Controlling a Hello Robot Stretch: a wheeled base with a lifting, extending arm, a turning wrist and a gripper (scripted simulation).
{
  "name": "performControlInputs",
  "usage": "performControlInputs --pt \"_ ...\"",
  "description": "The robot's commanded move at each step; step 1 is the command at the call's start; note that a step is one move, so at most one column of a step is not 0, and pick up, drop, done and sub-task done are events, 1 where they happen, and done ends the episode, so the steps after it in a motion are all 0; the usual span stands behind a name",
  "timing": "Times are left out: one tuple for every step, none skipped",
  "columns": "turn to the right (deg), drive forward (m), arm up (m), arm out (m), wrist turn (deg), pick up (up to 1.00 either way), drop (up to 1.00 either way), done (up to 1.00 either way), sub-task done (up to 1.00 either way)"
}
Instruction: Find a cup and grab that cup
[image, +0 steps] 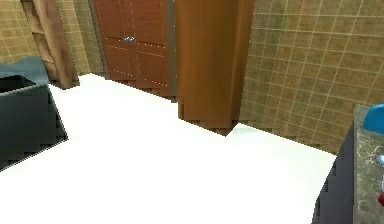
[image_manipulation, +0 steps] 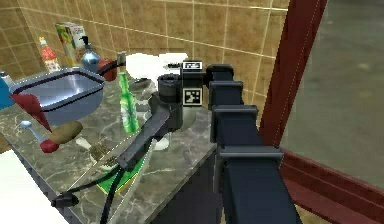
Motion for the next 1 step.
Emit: performControlInputs --pt "0.0 0.00 0.00 0.00 45.0 0.00 0.00 0.00 0.00"
